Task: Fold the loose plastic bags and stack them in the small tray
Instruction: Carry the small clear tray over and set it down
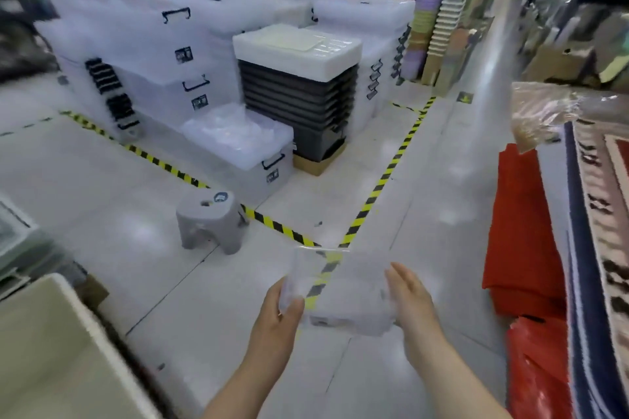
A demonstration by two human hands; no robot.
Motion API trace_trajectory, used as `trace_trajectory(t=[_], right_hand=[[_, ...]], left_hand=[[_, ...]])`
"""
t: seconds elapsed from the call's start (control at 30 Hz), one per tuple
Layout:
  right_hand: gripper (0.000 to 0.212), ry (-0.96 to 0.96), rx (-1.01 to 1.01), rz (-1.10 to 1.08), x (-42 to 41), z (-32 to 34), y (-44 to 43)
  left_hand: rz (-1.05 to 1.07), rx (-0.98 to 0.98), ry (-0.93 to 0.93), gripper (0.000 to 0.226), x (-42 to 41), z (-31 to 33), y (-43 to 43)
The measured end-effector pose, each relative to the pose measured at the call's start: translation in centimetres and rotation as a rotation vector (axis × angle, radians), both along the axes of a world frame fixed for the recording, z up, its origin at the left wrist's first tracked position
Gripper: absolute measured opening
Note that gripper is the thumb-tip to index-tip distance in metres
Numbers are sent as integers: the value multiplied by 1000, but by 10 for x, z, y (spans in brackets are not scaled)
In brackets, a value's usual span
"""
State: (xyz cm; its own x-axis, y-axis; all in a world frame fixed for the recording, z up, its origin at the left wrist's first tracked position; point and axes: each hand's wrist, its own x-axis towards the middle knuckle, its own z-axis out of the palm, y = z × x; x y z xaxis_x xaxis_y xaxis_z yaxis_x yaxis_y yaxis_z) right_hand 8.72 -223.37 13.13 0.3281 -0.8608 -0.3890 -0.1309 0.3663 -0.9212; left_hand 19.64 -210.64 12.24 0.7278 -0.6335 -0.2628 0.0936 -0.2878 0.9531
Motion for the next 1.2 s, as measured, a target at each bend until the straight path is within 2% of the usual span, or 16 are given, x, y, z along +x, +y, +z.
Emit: trace_trajectory(t=[0.17, 0.27, 0.33, 0.5, 0.77, 0.87, 0.93, 1.0, 1.13, 1.2], right_hand=[[17, 55, 43, 204, 94, 5, -77], [7, 50, 51, 296, 157, -2, -106], [10, 47, 47, 348, 204, -7, -126], [8, 67, 38, 375, 345, -19, -170], [30, 120, 46, 369, 534, -27, -226], [16, 107, 55, 375, 585, -25, -246], [9, 92, 68, 388, 622, -28, -261], [14, 79, 88, 399, 659, -30, -277], [40, 96, 73, 444, 741, -51, -329], [43, 83, 94, 428, 783, -61, -363]], left_hand=[[157, 18, 58, 23, 72, -1, -61], [245, 28, 80, 32, 127, -9, -85], [282, 43, 91, 36, 169, -14, -102], [310, 52, 97, 16, 300, -21, -142], [311, 71, 147, 25, 491, -18, -197], [302, 78, 214, 37, 542, -23, -216], [323, 96, 229, 35, 578, -29, -231], [342, 91, 214, 30, 614, -33, -247], [356, 100, 197, 33, 694, -43, -299], [347, 127, 200, 33, 736, -44, -332]])
